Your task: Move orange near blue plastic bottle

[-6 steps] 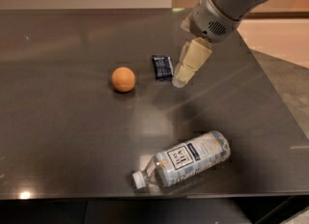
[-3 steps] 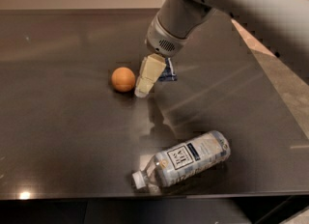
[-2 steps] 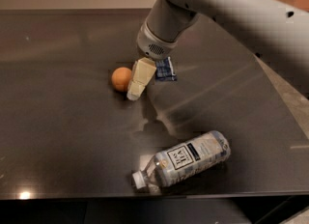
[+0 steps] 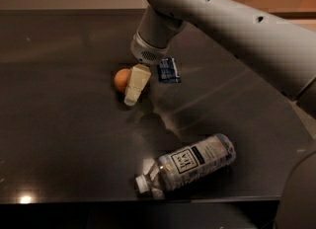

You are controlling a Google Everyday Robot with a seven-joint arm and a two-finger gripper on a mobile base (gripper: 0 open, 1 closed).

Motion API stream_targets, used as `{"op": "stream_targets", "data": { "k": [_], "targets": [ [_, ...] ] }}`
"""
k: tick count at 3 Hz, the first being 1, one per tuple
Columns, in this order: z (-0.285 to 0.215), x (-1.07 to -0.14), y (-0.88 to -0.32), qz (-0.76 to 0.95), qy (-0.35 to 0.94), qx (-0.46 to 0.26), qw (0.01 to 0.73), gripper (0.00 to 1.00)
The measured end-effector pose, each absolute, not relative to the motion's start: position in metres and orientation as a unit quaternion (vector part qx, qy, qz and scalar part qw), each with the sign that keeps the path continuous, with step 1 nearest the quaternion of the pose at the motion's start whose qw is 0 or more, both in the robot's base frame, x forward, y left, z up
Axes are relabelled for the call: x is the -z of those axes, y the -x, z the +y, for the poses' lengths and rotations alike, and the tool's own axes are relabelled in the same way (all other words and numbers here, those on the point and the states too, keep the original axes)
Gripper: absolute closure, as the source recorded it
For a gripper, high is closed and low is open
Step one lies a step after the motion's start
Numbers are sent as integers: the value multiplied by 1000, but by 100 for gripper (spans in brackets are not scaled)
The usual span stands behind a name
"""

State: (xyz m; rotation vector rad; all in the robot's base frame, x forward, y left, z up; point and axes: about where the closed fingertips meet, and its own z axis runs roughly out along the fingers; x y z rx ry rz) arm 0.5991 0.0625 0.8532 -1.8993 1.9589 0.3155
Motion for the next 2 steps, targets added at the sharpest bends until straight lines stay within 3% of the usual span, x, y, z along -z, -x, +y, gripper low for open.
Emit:
{"op": "stream_targets", "data": {
  "k": [2],
  "targets": [
    [72, -853, -601, 694, 682, -125, 191, 39]
  ]
}}
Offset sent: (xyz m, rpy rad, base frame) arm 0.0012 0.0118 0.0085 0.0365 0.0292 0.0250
